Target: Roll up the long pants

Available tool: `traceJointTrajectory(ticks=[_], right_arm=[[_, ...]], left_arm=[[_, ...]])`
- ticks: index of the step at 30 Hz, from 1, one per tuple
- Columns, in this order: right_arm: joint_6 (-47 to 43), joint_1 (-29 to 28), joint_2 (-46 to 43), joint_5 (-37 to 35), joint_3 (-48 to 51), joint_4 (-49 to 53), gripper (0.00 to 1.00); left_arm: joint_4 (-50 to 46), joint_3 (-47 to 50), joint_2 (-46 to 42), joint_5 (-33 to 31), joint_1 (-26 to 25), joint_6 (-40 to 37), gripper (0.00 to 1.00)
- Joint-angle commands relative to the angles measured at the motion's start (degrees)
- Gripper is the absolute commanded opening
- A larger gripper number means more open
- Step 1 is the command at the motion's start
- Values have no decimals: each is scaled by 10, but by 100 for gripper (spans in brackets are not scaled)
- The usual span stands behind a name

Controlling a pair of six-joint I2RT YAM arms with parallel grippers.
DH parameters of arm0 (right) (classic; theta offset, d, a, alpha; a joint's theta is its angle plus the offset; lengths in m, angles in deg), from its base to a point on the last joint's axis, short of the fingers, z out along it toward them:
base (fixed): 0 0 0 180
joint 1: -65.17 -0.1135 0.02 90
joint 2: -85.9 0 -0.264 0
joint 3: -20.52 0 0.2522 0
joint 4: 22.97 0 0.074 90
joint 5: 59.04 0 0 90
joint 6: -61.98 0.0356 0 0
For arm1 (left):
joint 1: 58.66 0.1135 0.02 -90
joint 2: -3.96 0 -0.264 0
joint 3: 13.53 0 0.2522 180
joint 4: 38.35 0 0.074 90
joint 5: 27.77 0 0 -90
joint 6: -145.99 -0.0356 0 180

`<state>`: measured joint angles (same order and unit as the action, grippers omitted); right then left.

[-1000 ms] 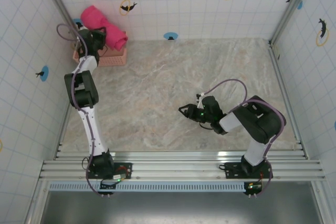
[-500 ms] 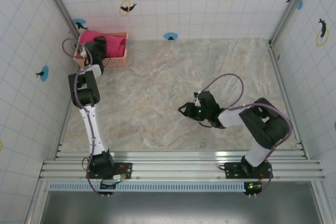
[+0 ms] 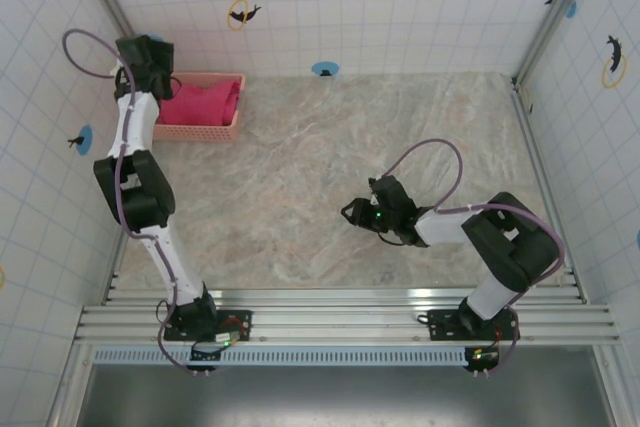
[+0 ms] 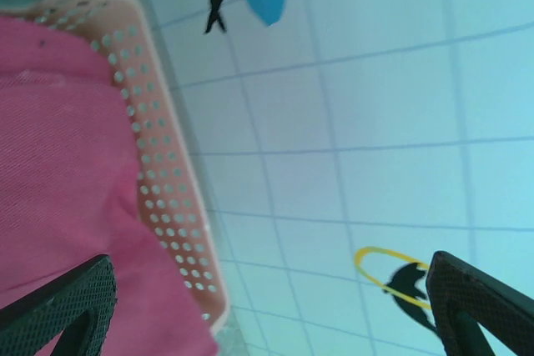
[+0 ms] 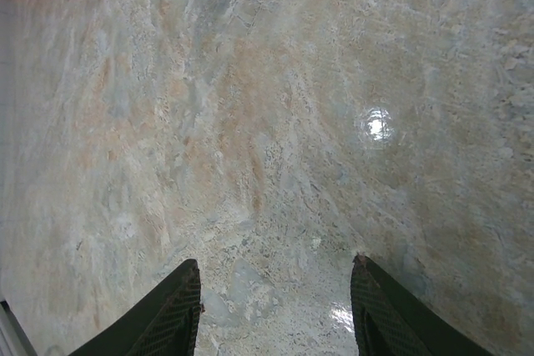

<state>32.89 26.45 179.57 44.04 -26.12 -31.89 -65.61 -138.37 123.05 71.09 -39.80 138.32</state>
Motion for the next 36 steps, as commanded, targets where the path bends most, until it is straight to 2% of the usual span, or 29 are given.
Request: traceJointTrajectory(ticks=[1,4,7,9,11,12,14,16,17,19,22,23,24,25,26,28,31,32,33,34,35,36], right_arm=[[-20,0,9,-25,5,108,51],[-34,0,-19,-34,1,139,51],[-84,6,-92,-73,-24,244,52],[-136,18,-150,-107,-61,339,52],[-191,40,-207,-155,-105,435,53],[-210,56,-230,-174,-120,466,65],[-252,105,-271,-205,-146,500,69],[-284,157,-293,-222,-159,506,98],[-301,182,-297,-229,-163,502,98],[-341,218,-286,-242,-174,496,98],[-408,237,-238,-279,-189,468,98],[-442,238,-221,-270,-180,434,98],[-466,238,-208,-262,-166,386,98],[-490,238,-193,-252,-148,341,98],[-506,238,-179,-252,-128,294,98],[-526,239,-155,-261,-93,210,98],[-526,261,-119,-260,-123,211,98],[-533,262,-113,-273,-122,190,98],[-543,263,-110,-291,-113,159,98],[-544,265,-108,-302,-94,107,98],[-534,278,-108,-276,-95,105,98],[-528,292,-108,-250,-96,101,97]], left_arm=[[-116,11,-14,38,16,-60,97],[-78,116,-75,71,23,-107,97],[41,270,-156,100,21,-179,97],[72,334,-186,123,20,-252,97],[60,377,-210,119,12,-368,97],[48,395,-220,114,9,-411,98],[80,459,-246,105,-8,-508,98],[132,529,-269,113,-25,-575,98],[157,565,-279,126,-34,-607,97],[181,620,-298,111,-53,-655,98],[247,707,-323,60,-93,-733,98],[307,747,-333,40,-107,-742,97],[318,760,-349,25,-111,-744,98],[368,780,-362,19,-118,-747,97],[413,800,-366,15,-127,-780,97],[437,800,-353,9,-135,-800,98],[449,793,-331,41,-158,-843,97],[484,806,-328,25,-182,-868,98],[481,815,-336,1,-194,-876,97],[517,834,-337,-14,-196,-872,98],[552,858,-335,-28,-196,-864,97],[659,888,-308,-30,-197,-861,97]])
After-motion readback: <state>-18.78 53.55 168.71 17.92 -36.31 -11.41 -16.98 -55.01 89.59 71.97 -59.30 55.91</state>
